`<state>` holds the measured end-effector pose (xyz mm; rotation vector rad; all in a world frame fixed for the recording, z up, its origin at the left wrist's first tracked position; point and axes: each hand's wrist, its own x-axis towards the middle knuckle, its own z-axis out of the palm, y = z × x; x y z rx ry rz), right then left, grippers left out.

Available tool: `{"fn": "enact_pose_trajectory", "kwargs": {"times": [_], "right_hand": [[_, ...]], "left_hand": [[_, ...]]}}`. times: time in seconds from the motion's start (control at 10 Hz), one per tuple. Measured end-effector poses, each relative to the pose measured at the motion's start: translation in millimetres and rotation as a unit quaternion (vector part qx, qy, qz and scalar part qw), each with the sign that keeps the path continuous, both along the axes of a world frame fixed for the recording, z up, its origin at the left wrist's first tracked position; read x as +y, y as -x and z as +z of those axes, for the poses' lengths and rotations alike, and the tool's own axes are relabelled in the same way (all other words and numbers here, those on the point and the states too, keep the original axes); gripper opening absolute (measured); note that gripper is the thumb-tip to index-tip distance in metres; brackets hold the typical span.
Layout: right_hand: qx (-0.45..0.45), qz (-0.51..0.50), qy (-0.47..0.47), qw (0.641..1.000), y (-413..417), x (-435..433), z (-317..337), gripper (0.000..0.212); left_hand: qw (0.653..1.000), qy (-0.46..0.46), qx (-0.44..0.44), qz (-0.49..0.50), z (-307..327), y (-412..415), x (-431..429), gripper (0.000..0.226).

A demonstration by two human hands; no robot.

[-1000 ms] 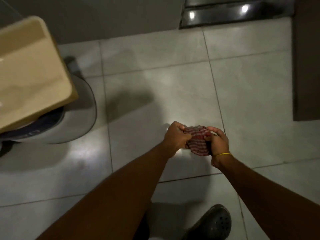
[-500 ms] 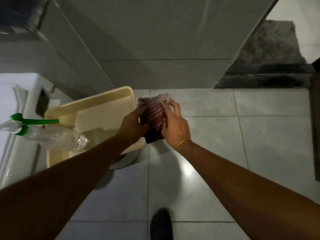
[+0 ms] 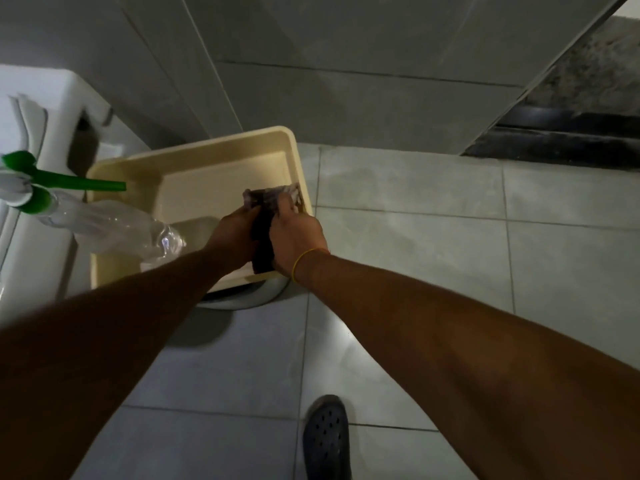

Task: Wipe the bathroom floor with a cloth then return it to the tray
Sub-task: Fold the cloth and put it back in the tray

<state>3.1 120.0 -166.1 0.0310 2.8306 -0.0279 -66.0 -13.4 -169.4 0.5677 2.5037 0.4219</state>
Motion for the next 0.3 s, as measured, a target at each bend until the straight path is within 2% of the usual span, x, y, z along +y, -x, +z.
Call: {"fn": "enact_pose_trajectory", "kwargs": {"times": [0.1, 0.2, 0.3], "right_hand": [[0.014, -0.065, 0.069, 0.995, 3.7, 6.9, 0.7, 0.067], [0.031, -0.014, 0.036, 0.999, -2.1, 30.1, 18.2, 0.056], [0.021, -0.022, 0.063, 0.998, -13.3, 48.4, 38.6, 0.047]], "left_hand": [[0.989, 0.130, 0.037, -0.051, 8.7, 2.1, -5.8, 0.069], [0.974, 0.206, 0.072, -0.061, 29.2, -2.6, 8.3, 0.070], [0.971, 0.193, 0.117, -0.073, 47.3, -11.9, 28.7, 0.060]]}}
